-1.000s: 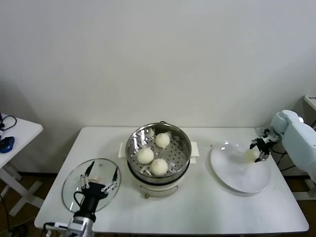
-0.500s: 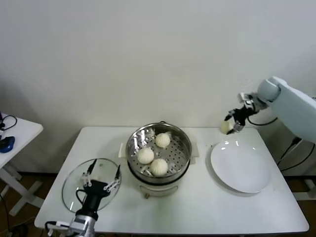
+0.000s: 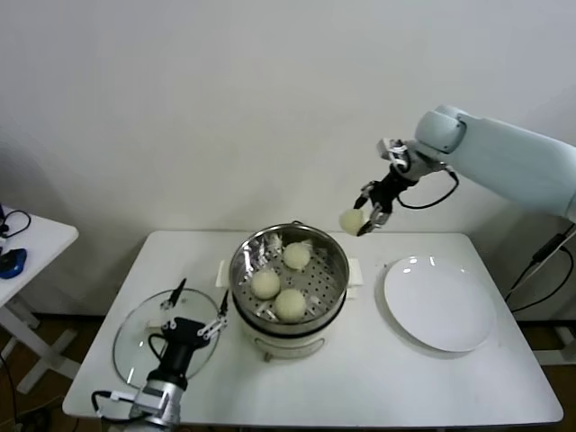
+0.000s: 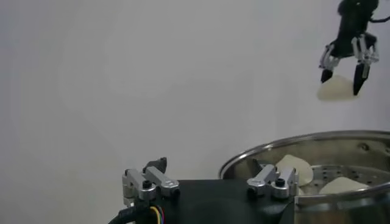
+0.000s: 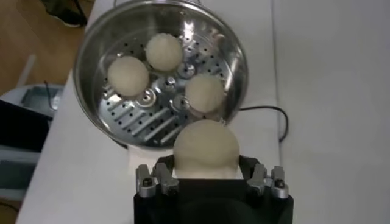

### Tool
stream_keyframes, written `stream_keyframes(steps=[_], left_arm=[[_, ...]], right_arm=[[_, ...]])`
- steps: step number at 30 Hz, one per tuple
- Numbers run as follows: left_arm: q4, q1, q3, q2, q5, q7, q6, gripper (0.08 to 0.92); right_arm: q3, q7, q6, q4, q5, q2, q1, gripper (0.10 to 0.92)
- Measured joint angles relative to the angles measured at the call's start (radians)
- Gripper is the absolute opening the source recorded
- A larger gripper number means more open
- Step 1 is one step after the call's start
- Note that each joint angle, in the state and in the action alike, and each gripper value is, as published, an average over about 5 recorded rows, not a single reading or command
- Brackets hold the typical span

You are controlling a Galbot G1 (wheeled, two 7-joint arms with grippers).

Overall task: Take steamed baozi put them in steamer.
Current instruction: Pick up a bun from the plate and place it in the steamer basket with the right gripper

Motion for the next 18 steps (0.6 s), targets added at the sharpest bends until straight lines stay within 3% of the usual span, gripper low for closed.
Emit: stream_keyframes(steps=[18], left_arm=[[0.021, -0.017, -0.003, 0.033, -0.041, 0.005, -0.003, 0.823]], right_arm=[[-0.117, 0.045, -0.044, 0.032, 0.106, 0.148, -0.038, 0.696]])
